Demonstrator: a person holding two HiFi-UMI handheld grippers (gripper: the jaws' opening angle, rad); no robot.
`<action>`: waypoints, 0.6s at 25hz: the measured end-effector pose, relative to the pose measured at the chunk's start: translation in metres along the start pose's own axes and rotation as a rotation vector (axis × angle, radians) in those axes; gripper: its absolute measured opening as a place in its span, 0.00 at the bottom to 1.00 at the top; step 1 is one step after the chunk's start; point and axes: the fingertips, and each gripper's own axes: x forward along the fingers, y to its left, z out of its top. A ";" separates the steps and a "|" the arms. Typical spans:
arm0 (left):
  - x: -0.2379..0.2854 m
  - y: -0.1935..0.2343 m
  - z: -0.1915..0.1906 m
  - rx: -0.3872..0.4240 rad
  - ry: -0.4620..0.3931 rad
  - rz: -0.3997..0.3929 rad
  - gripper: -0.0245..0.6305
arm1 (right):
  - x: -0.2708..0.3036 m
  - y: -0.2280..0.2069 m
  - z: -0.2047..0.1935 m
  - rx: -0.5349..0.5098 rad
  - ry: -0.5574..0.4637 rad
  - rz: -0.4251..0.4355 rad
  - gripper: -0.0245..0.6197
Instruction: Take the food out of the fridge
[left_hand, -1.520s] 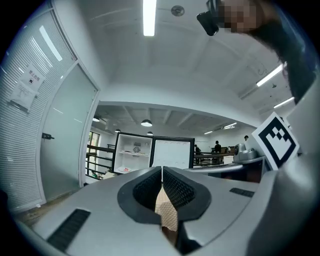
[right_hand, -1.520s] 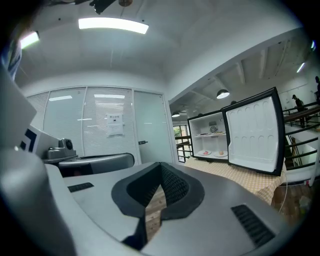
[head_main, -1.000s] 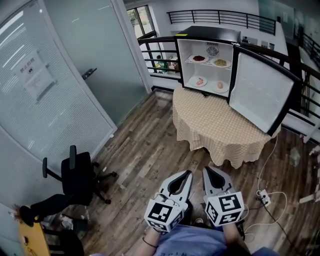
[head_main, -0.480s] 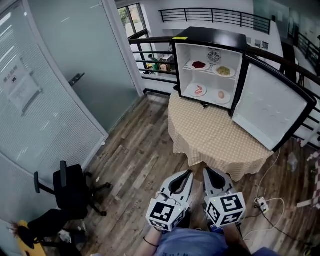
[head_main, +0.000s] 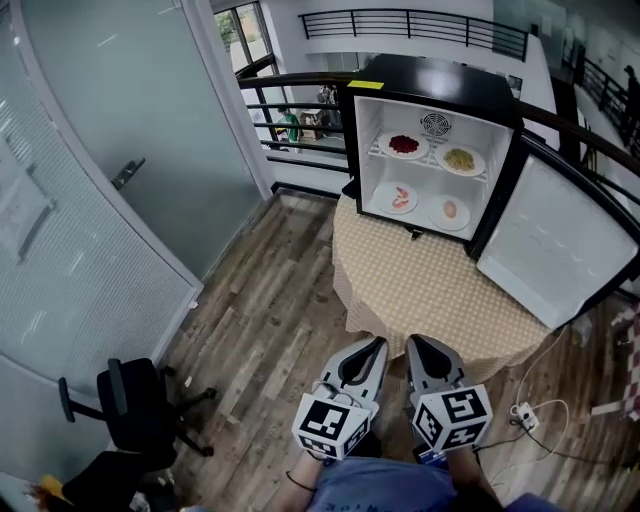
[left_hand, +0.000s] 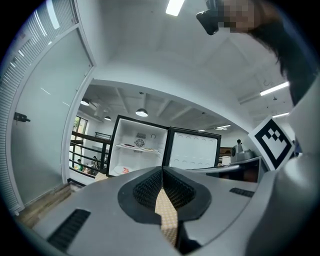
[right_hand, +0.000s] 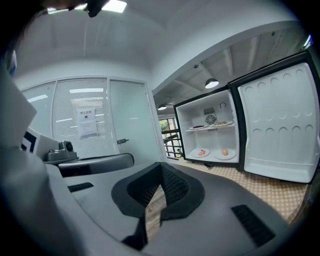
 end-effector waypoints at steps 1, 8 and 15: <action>0.006 0.009 0.001 -0.001 0.002 -0.009 0.07 | 0.010 -0.001 0.003 0.000 0.001 -0.005 0.06; 0.040 0.059 0.011 0.008 0.000 -0.071 0.07 | 0.071 -0.006 0.020 0.010 -0.015 -0.053 0.06; 0.062 0.080 0.010 -0.005 0.020 -0.111 0.07 | 0.094 -0.021 0.026 0.009 -0.002 -0.107 0.06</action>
